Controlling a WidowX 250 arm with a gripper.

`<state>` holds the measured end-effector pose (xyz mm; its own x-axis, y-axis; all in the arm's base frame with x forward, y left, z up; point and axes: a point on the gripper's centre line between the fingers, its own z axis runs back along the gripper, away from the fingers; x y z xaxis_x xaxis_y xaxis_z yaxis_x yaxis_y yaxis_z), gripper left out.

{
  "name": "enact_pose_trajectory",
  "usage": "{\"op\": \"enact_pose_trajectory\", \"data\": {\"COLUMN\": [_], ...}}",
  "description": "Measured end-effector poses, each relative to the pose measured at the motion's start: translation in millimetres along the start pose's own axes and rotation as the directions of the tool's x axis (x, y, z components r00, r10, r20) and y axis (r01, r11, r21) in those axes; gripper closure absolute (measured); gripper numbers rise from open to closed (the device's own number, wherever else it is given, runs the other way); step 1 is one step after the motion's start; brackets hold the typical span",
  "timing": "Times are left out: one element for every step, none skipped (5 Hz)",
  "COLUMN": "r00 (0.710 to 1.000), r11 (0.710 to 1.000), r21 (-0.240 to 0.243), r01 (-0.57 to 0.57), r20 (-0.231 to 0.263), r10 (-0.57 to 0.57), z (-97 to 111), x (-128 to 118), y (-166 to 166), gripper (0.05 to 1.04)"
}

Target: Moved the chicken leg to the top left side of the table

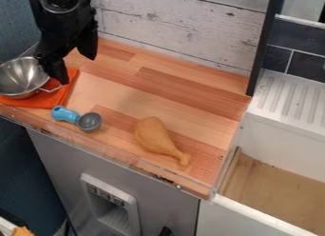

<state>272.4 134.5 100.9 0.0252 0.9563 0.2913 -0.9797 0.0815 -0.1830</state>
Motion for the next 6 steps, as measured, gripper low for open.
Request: {"op": "enact_pose_trajectory", "data": {"r00": [1.0,0.996,0.989,0.984,0.964,0.95], "r11": [1.0,0.997,0.992,0.986,0.966,0.954], "r21": [0.03,0.034,0.025,0.029,0.051,0.059], "r01": [0.003,0.073,0.126,0.161,0.252,0.293], "r20": [-0.016,-0.054,-0.082,-0.079,-0.105,-0.134], "r10": [-0.003,-0.071,-0.123,-0.159,-0.246,-0.283], "z": [-6.6,-0.9,1.1,3.1,-3.4,-8.3], "x": [-5.0,-35.6,-63.5,-92.0,-125.8,-152.3], "y": [3.9,-4.7,-8.3,-7.3,-0.6,0.9], "gripper": [0.084,0.084,0.084,0.084,0.084,0.084]}}
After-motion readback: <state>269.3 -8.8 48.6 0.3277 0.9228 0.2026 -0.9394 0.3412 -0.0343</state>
